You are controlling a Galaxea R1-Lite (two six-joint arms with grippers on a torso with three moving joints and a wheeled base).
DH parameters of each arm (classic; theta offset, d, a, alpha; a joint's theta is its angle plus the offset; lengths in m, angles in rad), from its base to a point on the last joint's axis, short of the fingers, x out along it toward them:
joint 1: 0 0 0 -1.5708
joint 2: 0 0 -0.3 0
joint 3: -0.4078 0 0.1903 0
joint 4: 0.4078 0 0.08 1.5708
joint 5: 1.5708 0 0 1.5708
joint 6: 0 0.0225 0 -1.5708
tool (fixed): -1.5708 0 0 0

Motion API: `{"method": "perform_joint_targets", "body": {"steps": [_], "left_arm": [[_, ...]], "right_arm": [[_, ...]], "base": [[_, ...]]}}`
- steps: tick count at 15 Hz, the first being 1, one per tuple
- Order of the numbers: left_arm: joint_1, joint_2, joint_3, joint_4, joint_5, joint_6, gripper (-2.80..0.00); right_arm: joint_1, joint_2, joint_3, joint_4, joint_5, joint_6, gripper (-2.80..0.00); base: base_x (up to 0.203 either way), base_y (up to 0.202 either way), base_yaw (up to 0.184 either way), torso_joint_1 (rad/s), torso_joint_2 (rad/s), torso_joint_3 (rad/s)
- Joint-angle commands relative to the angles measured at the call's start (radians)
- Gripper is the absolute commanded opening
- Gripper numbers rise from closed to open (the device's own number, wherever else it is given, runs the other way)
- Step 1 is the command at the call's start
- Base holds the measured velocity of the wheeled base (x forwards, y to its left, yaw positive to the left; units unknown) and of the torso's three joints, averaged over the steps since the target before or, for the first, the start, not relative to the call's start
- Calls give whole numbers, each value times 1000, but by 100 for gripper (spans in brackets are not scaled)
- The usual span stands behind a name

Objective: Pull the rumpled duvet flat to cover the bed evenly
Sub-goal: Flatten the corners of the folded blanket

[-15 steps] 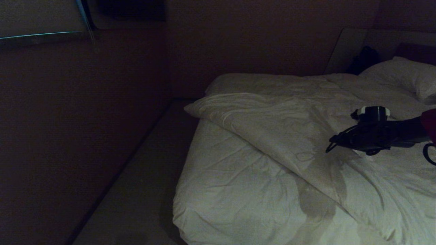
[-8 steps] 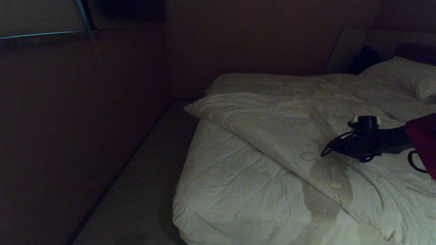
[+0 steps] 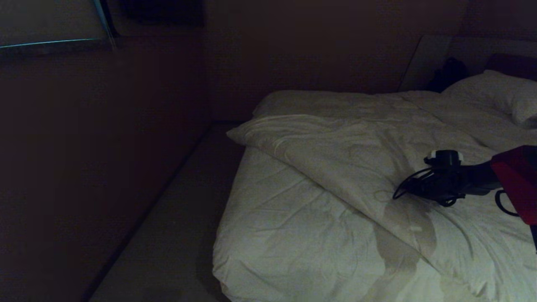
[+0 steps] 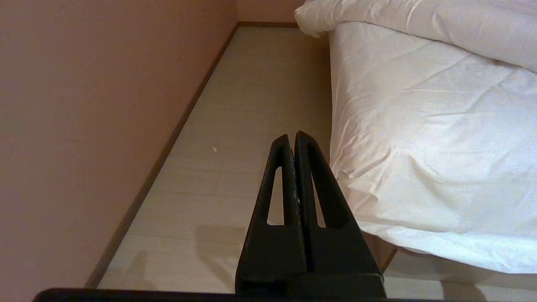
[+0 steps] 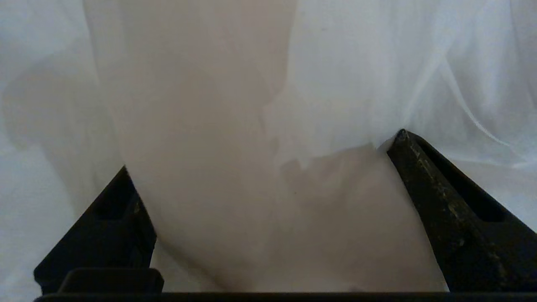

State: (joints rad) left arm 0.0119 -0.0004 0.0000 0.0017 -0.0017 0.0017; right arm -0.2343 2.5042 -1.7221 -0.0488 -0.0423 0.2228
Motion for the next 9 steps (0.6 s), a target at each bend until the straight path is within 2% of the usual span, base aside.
{"method": "perform_joint_targets", "body": {"steps": [1,9], "left_arm": [[0,0,0,0,0,0,-280],[0,0,0,0,0,0,-280]], "right_arm": [[0,4,1,1,-1,1,-280],[1,-51,9,4,5,27,-280]], "base": [[0,0,0,0,0,0],[0,0,0,0,0,0]]}}
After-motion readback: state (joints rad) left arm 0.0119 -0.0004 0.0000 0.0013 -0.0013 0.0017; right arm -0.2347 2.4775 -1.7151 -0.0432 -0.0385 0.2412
